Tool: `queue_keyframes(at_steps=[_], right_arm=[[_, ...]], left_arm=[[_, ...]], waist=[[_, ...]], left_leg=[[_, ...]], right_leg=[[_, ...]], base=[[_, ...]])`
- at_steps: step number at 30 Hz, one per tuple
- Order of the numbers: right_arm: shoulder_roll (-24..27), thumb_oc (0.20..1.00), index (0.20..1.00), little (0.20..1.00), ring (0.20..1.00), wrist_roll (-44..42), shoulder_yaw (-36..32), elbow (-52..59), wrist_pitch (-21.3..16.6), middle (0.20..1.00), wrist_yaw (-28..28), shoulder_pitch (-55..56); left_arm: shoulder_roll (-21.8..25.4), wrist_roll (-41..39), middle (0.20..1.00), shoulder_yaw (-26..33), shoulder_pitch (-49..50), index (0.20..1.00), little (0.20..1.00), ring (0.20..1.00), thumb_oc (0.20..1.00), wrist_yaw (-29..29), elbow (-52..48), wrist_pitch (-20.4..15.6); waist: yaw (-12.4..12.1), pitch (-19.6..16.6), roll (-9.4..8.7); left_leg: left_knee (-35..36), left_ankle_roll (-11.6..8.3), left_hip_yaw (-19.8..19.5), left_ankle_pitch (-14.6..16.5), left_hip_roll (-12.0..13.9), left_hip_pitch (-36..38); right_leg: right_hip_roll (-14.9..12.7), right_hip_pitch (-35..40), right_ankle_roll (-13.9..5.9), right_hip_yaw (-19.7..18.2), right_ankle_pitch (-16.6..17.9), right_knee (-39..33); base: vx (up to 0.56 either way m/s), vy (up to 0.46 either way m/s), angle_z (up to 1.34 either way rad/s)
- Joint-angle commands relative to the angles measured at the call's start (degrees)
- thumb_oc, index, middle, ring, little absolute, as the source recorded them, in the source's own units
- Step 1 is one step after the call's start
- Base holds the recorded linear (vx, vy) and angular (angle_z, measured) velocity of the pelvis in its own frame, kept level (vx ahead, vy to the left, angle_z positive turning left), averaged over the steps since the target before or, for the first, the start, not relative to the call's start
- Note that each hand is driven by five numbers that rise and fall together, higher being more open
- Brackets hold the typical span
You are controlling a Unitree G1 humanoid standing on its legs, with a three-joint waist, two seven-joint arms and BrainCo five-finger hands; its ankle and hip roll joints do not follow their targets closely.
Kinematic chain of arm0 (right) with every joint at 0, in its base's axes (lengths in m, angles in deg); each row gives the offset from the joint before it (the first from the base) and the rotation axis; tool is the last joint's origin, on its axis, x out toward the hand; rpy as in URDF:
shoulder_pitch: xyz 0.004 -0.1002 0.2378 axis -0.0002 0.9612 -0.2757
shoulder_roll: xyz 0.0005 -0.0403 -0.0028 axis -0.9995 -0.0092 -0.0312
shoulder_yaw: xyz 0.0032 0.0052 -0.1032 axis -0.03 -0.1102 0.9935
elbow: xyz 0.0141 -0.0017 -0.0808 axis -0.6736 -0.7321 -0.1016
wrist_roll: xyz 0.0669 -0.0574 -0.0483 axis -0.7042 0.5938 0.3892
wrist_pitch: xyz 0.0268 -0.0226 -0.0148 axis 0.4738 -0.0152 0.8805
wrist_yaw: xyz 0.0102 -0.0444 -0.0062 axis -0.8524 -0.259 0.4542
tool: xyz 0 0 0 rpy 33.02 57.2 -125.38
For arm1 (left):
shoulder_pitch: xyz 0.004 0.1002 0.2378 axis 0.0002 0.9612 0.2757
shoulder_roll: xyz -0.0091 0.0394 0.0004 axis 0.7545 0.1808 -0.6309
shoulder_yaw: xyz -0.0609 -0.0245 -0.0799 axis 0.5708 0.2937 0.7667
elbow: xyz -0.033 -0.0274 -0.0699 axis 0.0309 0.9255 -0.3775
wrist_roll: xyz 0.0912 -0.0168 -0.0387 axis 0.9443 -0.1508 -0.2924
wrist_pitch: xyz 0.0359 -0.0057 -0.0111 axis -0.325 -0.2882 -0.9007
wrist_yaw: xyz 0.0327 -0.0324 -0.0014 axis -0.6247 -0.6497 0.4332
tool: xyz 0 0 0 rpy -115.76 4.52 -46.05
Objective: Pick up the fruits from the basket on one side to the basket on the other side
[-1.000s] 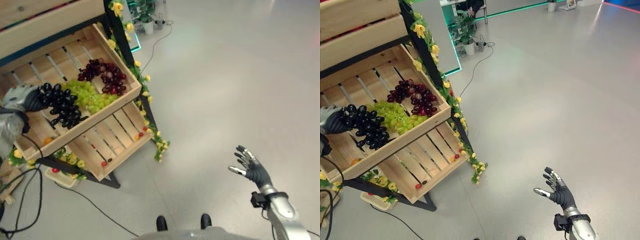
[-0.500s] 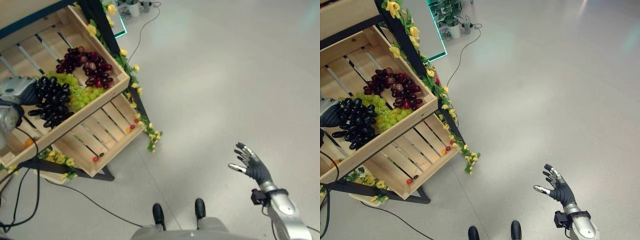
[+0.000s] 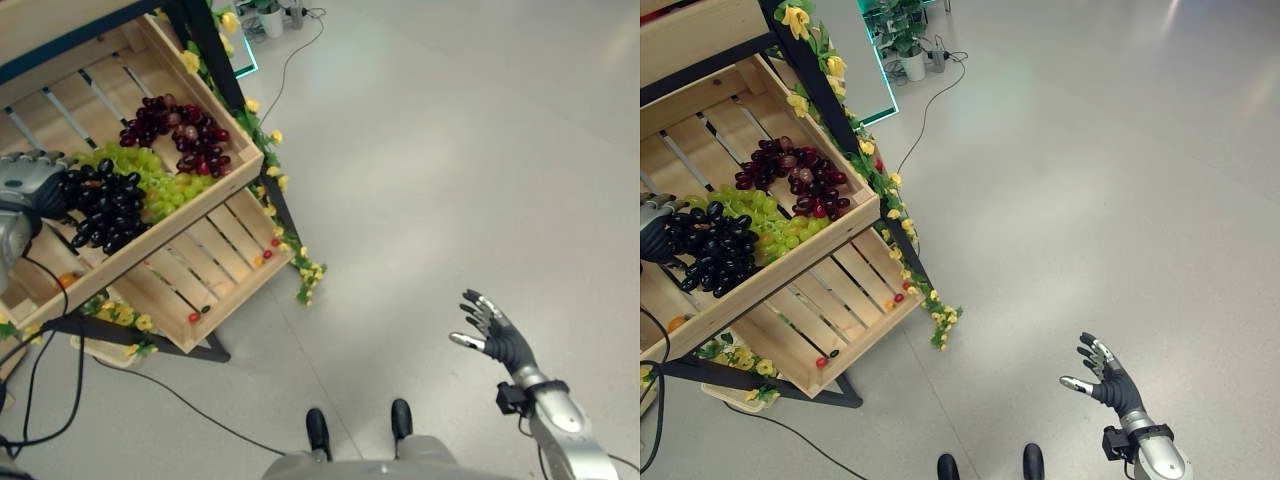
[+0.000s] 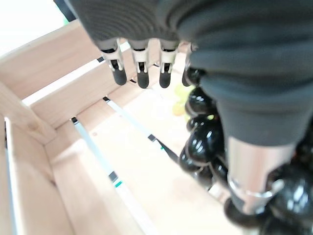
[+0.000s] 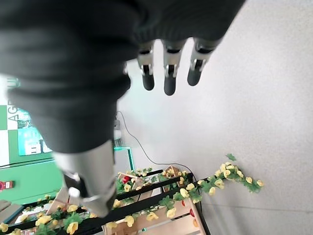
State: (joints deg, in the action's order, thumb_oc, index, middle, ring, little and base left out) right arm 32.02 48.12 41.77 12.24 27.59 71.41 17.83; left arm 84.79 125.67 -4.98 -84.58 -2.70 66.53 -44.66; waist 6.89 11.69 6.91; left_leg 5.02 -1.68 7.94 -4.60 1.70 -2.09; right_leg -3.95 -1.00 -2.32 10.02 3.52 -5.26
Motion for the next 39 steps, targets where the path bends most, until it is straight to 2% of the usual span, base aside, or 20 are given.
queue_keyframes(at_steps=[1,7,8,10,11,12,14,18,19,22,23,24,31,33,36,37,38,39], right_arm=[[1.8,1.000,1.000,1.000,1.000,1.1,-0.9,5.9,-2.4,1.000,0.5,0.4],[1.2,1.000,1.000,1.000,1.000,1.3,0.0,5.9,-2.4,1.000,0.3,0.2],[1.3,1.000,1.000,1.000,1.000,1.4,0.2,5.8,-2.3,1.000,0.1,0.3],[0.9,1.000,1.000,1.000,1.000,1.7,-0.4,5.6,-2.1,1.000,-0.4,0.2],[0.2,1.000,1.000,1.000,1.000,1.8,-1.7,5.4,-2.1,1.000,-0.8,0.4],[0.6,1.000,1.000,1.000,1.000,1.8,-1.4,5.5,-2.1,1.000,-0.8,0.4],[0.0,1.000,1.000,1.000,1.000,2.2,-2.6,4.9,-2.1,1.000,-1.8,-0.3],[-0.5,1.000,1.000,1.000,1.000,2.2,-3.7,4.2,-2.1,1.000,-2.6,-1.7],[-0.7,1.000,1.000,1.000,1.000,1.9,-4.4,3.9,-2.1,1.000,-3.0,-2.1],[-0.6,1.000,1.000,1.000,1.000,1.6,-4.9,3.6,-2.3,1.000,-3.3,-2.1],[-0.7,1.000,1.000,1.000,1.000,1.3,-5.8,3.9,-2.4,1.000,-3.3,-1.9],[-0.6,1.000,1.000,1.000,1.000,1.3,-5.8,4.0,-2.3,1.000,-3.2,-1.8],[-1.6,1.000,1.000,1.000,1.000,0.0,-9.4,4.2,-3.2,1.000,-4.7,-1.4],[-1.0,1.000,1.000,1.000,1.000,0.0,-10.1,4.3,-3.6,1.000,-5.4,-2.2],[-0.1,1.000,1.000,1.000,1.000,0.1,-10.0,4.1,-3.9,1.000,-6.6,-5.3],[0.1,1.000,1.000,1.000,1.000,0.2,-9.4,3.8,-3.9,1.000,-6.9,-6.7],[-0.1,1.000,1.000,1.000,1.000,0.2,-8.6,3.4,-3.9,1.000,-6.8,-7.7],[-0.7,1.000,1.000,1.000,1.000,0.1,-8.1,3.4,-3.7,1.000,-6.5,-7.9]], left_arm=[[1.3,0.0,1.000,2.9,-4.9,1.000,1.000,1.000,1.000,0.0,3.0,2.3],[-0.4,-2.5,1.000,9.2,-2.6,1.000,1.000,1.000,1.000,-5.8,-1.0,4.4],[-1.4,-3.4,1.000,13.0,-0.1,1.000,1.000,1.000,1.000,-8.0,-6.6,4.8],[-3.4,-8.2,1.000,19.5,5.2,1.000,1.000,1.000,1.000,-9.2,-12.2,3.3],[-4.7,-11.5,1.000,23.5,8.9,1.000,1.000,1.000,1.000,-9.2,-18.8,1.4],[-4.8,-11.4,1.000,25.1,10.6,1.000,1.000,1.000,1.000,-9.0,-19.7,1.5],[-8.0,-15.9,1.000,28.4,14.4,1.000,1.000,1.000,1.000,-8.0,-26.6,-0.6],[-13.2,-24.4,1.000,29.3,16.1,1.000,1.000,1.000,1.000,-5.5,-32.6,-3.8],[-15.8,-28.8,1.000,28.5,16.7,1.000,1.000,1.000,1.000,-3.2,-36.5,-5.9],[-16.6,-30.2,1.000,27.3,17.5,1.000,1.000,1.000,1.000,-1.0,-39.4,-7.2],[-16.6,-32.6,1.000,26.6,18.9,1.000,1.000,1.000,1.000,1.0,-43.7,-8.5],[-16.6,-32.7,1.000,26.8,19.1,1.000,1.000,1.000,1.000,1.2,-43.9,-8.4],[-25.4,-42.6,1.000,25.2,27.1,1.000,1.000,1.000,1.000,7.8,-50.2,-9.6],[-27.9,-45.8,1.000,24.4,29.0,1.000,1.000,1.000,1.000,9.9,-50.9,-9.3],[-31.9,-48.9,1.000,23.5,31.6,1.000,1.000,1.000,1.000,11.4,-51.6,-9.1],[-33.4,-49.5,1.000,24.5,34.3,1.000,1.000,1.000,1.000,11.3,-52.2,-8.9],[-35.7,-50.4,1.000,25.3,36.8,1.000,1.000,1.000,1.000,11.3,-52.6,-9.3],[-37.4,-51.7,1.000,26.0,39.0,1.000,1.000,1.000,1.000,11.7,-52.8,-9.4]], waist=[[-0.6,-1.5,-1.29],[-1.0,-2.0,-1.84],[-1.2,-2.2,-2.10],[-1.6,-2.6,-2.55],[-2.1,-3.0,-3.05],[-1.7,-3.0,-2.81],[-2.0,-3.6,-3.24],[-1.8,-4.4,-3.85],[-1.6,-4.6,-4.18],[-1.4,-4.7,-4.30],[-1.2,-4.8,-4.54],[-1.2,-4.8,-4.51],[-0.3,-4.2,-4.87],[-0.4,-3.4,-5.11],[-1.2,-2.1,-6.40],[-2.0,-2.1,-6.37],[-2.6,-2.4,-6.31],[-2.7,-2.8,-6.18]], left_leg=[[0.0,-1.52,-0.5,4.2,-0.4,2.6],[0.0,-1.69,-0.8,4.3,-0.2,3.1],[-0.1,-1.79,-1.0,4.3,-0.1,3.3],[-0.1,-1.85,-1.3,4.4,0.0,3.5],[-0.2,-1.92,-1.6,4.5,0.1,3.7],[-0.1,-1.93,-1.5,4.5,0.1,3.8],[-0.2,-2.02,-1.9,4.6,0.3,4.1],[-0.4,-2.26,-2.2,4.8,0.9,4.9],[-0.5,-2.49,-2.3,4.8,1.4,5.3],[-0.7,-2.70,-2.4,4.7,1.8,5.7],[-1.2,-2.94,-2.4,4.9,2.3,6.1],[-1.3,-2.96,-2.4,4.9,2.3,6.2],[-6.5,-3.54,-3.9,6.3,3.4,5.3],[-9.7,-3.54,-5.9,7.3,2.2,3.8],[-15.4,-3.38,-13.0,10.7,-2.4,1.7],[-16.9,-2.05,-16.7,12.8,-4.8,2.3],[-17.3,-1.05,-18.8,13.9,-5.9,3.3],[-16.2,-0.55,-19.4,14.4,-5.6,4.5]], right_leg=[[-3.9,1.5,-8.00,0.8,-2.4,0.3],[-3.8,2.3,-7.75,1.3,-2.8,0.3],[-3.6,2.5,-7.53,1.5,-2.9,0.3],[-3.5,2.9,-7.30,1.7,-3.2,0.3],[-3.3,3.4,-7.09,2.0,-3.5,0.3],[-3.3,3.4,-7.08,1.9,-3.5,0.3],[-3.0,3.8,-6.70,2.0,-3.8,0.3],[-2.3,4.8,-5.96,2.0,-4.4,0.3],[-1.9,5.2,-5.58,2.1,-4.7,0.3],[-1.4,5.6,-5.18,1.9,-5.0,0.4],[-0.8,6.0,-4.74,1.8,-5.4,0.6],[-0.8,6.1,-4.72,1.8,-5.5,0.6],[0.7,7.0,-2.62,1.1,-7.4,2.0],[0.5,6.8,-2.28,0.7,-7.5,2.6],[-0.2,3.7,-1.87,-1.3,-7.1,5.3],[0.4,1.5,-1.88,-3.8,-7.1,7.4],[0.9,0.0,-1.98,-6.2,-7.1,8.5],[1.4,-0.4,-2.02,-7.5,-7.1,8.8]], base=[[0.00,0.000,0.00],[0.00,0.000,0.00],[0.00,-0.030,0.02],[0.01,-0.035,0.05],[0.03,-0.022,0.08],[0.02,-0.024,0.06],[0.01,-0.026,0.04],[0.02,-0.046,0.03],[0.01,-0.051,0.03],[0.01,-0.061,0.00],[0.02,-0.070,-0.07],[0.02,-0.076,-0.05],[0.00,-0.076,0.02],[-0.06,-0.036,-0.01],[-0.12,0.011,-0.10],[-0.08,0.088,-0.43],[-0.05,0.114,-1.13],[-0.03,0.125,-1.29]])
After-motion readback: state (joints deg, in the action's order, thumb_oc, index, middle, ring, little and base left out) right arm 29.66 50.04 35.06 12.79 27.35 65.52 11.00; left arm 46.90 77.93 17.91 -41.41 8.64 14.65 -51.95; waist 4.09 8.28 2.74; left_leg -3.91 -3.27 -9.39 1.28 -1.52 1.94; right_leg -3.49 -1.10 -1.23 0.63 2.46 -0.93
